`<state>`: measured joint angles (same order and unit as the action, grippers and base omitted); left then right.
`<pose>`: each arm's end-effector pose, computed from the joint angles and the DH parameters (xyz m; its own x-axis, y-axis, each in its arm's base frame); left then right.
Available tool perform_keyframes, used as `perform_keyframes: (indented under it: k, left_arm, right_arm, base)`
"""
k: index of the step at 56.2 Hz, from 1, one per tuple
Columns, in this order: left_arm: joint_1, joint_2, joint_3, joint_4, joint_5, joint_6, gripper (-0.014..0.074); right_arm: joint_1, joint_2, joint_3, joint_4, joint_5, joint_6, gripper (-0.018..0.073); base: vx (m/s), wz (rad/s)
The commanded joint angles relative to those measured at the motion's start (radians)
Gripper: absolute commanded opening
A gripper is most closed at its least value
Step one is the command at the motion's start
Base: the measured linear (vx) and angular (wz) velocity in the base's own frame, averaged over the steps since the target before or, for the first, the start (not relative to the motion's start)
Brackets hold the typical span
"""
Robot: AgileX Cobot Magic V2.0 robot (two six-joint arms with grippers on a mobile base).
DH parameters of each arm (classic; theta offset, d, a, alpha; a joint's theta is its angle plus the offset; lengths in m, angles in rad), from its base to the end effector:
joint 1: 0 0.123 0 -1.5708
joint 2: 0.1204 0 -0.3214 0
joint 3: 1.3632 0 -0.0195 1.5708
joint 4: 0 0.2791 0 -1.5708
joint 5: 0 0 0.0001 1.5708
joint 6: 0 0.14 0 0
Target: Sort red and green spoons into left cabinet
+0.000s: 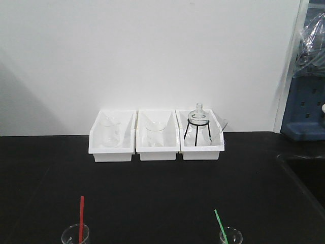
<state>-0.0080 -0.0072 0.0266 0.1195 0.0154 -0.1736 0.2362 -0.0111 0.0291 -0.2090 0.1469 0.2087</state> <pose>0.0976 -0.0005 0.2049 0.0521 -0.0545 -0.9972 0.0090 0.9985 -0.0541 0.0954 0.0186 0.1863 -0.0728 -0.0156 -0.9972 -0.2043 0.9789 -0.0004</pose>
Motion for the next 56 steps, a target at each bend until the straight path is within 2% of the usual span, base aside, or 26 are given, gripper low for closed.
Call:
perform_keyframes:
  k: [1,56]
  left_arm:
    - [-0.002,0.016,-0.005,-0.008,-0.082,-0.008,-0.0006]
    - [-0.002,0.016,-0.005,-0.008,-0.105,-0.016,-0.0006]
  right_arm:
    - [-0.004,-0.014,0.011,-0.01,-0.08,-0.003,-0.0009]
    - [-0.004,-0.014,0.011,-0.01,-0.08,-0.003,-0.0009]
  base:
    - [0.0,0.0]
    - [0.0,0.0]
